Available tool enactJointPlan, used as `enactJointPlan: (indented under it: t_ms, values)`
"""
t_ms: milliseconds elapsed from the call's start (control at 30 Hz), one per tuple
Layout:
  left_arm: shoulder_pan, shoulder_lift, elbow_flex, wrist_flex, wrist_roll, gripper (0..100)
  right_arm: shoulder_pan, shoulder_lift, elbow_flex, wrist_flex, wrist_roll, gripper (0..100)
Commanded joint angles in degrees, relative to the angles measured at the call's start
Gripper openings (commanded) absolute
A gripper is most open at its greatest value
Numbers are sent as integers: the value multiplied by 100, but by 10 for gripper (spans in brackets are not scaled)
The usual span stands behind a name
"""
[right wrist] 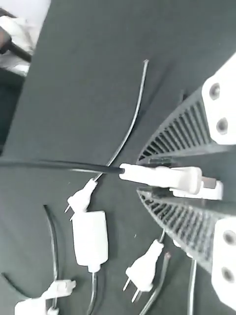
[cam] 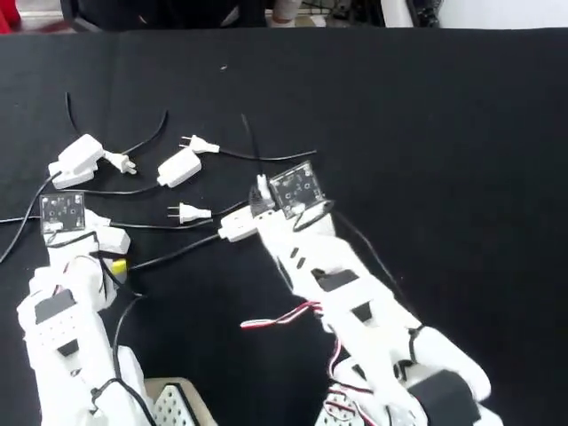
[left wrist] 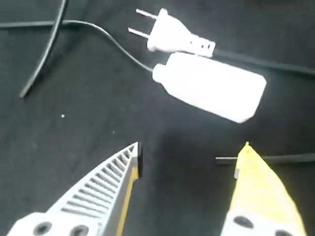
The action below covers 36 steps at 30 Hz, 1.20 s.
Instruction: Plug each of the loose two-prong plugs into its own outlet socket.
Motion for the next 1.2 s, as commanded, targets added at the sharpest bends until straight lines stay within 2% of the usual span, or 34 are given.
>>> enactJointPlan:
  t_ms: [0,100,267,367,667,767,1167]
  values:
    - [84,-88,40,-141,-35,310,-360,251,-198,-668,53,12]
    - [84,-88,40,-132,-35,310,-571,708,-180,-1266,70,12]
    - [66,-97,57,-123,-35,310,-387,1587,286,-3130,246,12]
    - [57,-97,48,-123,-35,310,-369,1991,523,-3824,484,12]
    - [57,-97,48,-114,-35,310,-105,2765,558,-4765,466,12]
    - [57,-97,48,-114,-35,310,-114,2976,558,-4932,158,12]
    - [57,-97,48,-114,-35,310,-290,3090,549,-4923,79,12]
